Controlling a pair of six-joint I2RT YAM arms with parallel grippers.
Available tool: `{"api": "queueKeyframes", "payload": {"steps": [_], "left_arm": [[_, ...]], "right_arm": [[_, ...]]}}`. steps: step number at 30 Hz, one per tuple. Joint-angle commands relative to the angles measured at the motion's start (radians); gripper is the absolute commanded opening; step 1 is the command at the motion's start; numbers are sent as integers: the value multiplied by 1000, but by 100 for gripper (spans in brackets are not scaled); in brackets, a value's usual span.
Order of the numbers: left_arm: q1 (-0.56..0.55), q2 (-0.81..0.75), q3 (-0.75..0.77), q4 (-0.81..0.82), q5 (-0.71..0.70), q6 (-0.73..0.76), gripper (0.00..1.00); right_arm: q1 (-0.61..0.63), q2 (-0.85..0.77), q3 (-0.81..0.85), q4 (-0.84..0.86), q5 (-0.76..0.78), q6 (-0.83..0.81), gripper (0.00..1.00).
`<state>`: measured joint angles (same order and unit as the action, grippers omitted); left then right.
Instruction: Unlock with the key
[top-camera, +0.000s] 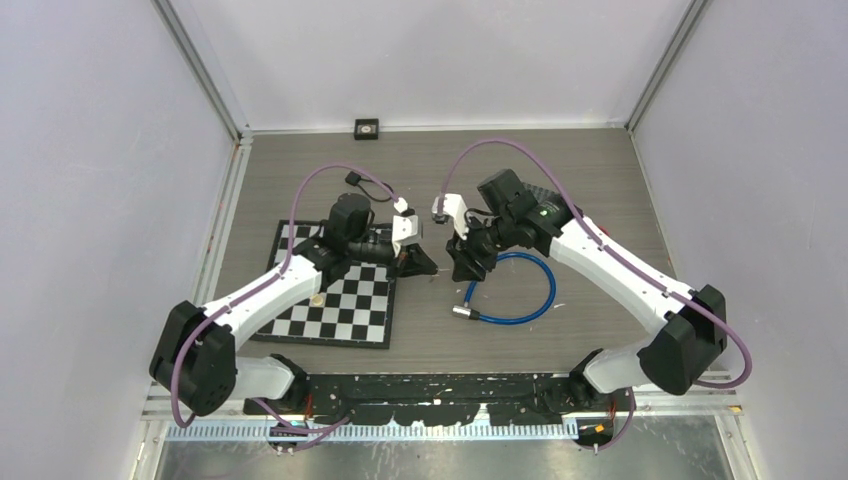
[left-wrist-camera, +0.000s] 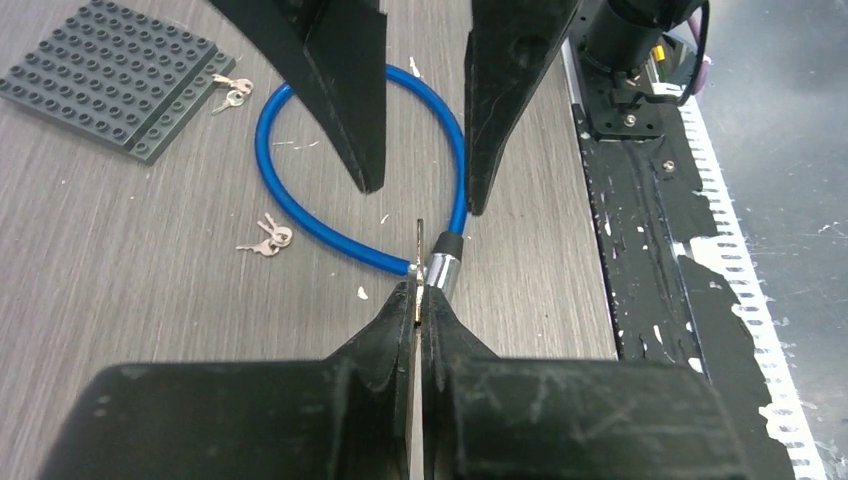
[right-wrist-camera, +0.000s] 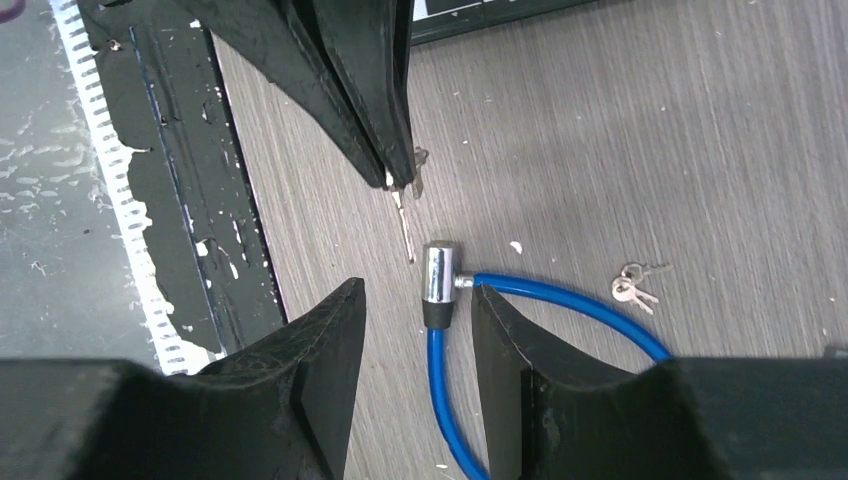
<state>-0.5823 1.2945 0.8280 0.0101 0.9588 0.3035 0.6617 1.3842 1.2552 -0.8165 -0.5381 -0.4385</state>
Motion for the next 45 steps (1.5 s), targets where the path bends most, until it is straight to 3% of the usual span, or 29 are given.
{"api": "queueKeyframes", "payload": {"steps": [1, 12, 18, 22, 29, 33, 37, 45], "left_arm": [[-2, -16, -9, 49, 68, -11, 0], [-2, -11, -12, 59, 81, -27, 0], [-1, -10, -15, 74, 85, -44, 0], [-1, -8, -19, 95, 87, -70, 0], [37, 23, -64, 377, 120, -328, 0], [49, 60, -64, 467, 148, -447, 9], [49, 82, -57, 481, 164, -474, 13], [48, 92, -61, 460, 184, -463, 11]], "right_arm": [[18, 30, 62, 24, -54, -2, 49], [39, 72, 75, 40, -103, 9, 35], [41, 75, 69, 43, -125, 18, 20], [41, 71, 64, 57, -130, 38, 1], [37, 26, 32, 137, -105, 90, 1], [31, 11, 27, 161, -104, 115, 1], [24, 6, 26, 163, -107, 119, 1], [7, -7, 10, 185, -103, 133, 1]]}}
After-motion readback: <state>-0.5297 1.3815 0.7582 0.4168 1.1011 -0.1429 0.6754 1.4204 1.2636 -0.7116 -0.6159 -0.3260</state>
